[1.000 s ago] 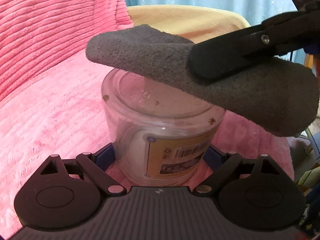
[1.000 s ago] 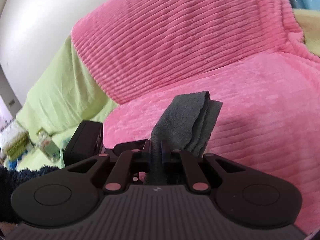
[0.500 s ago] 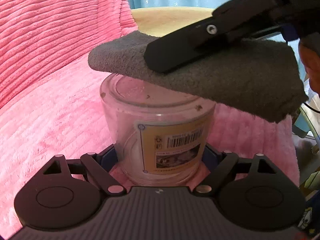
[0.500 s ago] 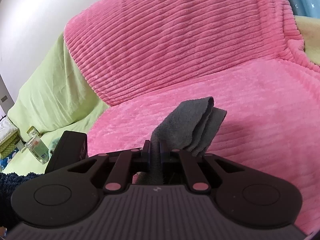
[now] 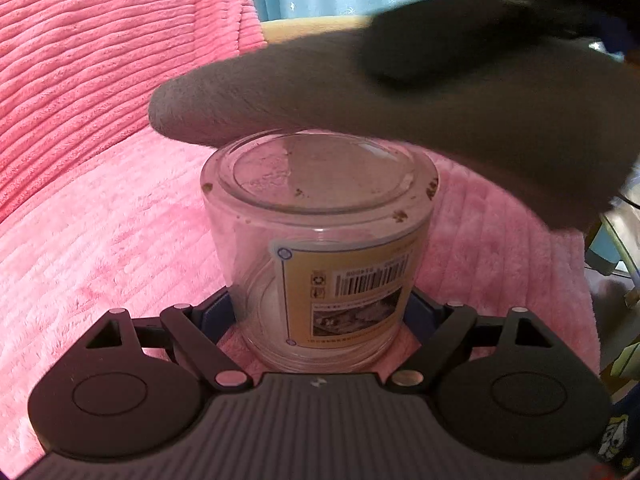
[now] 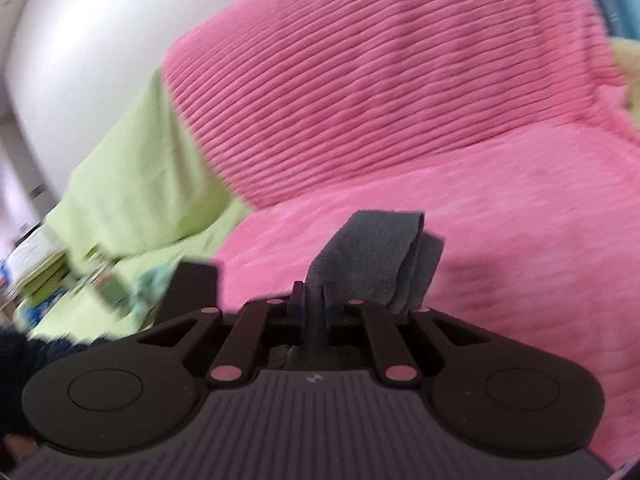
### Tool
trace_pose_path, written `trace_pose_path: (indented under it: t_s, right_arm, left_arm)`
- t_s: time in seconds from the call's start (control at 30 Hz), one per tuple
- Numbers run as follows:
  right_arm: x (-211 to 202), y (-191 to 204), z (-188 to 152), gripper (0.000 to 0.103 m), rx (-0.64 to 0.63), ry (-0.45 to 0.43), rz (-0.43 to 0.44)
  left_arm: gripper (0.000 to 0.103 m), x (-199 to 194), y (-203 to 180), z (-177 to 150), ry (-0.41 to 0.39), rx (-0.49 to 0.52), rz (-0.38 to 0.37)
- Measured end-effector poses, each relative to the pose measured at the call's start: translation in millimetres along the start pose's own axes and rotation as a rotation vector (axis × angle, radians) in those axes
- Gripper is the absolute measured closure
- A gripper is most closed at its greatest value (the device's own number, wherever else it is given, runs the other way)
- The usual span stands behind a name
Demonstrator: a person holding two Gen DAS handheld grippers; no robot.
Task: Clean container
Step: 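Wipe the jar rim and labelled side with the cloth in the right gripper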
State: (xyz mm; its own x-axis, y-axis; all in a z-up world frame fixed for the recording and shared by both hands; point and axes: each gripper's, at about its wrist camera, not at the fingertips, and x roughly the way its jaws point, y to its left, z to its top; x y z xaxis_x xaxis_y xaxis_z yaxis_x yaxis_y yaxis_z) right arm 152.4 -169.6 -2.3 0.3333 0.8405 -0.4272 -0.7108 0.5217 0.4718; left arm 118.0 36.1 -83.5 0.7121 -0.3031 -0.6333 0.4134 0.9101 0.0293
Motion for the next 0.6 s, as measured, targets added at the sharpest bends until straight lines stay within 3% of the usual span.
trace_pose_path:
  t_s: [0.13, 0.23, 0.43, 0.6]
  right_arm:
    - [19, -3, -1, 0.096, 0.011, 0.064, 0.011]
    - [29, -5, 1, 0.098, 0.025, 0.053, 0.021]
    - [43, -15, 4, 0.100, 0.073, -0.009, 0.015]
    - [50, -21, 9, 0.100, 0.063, -0.089, -0.078]
  left_arm:
    - [0.017, 2, -1, 1, 0.003, 0.000, 0.003]
    - [0.017, 4, -3, 3, 0.007, 0.001, 0.007]
    - [0.017, 5, -6, 4, 0.012, 0.001, 0.011]
    - [0.017, 5, -8, 5, 0.010, 0.001, 0.012]
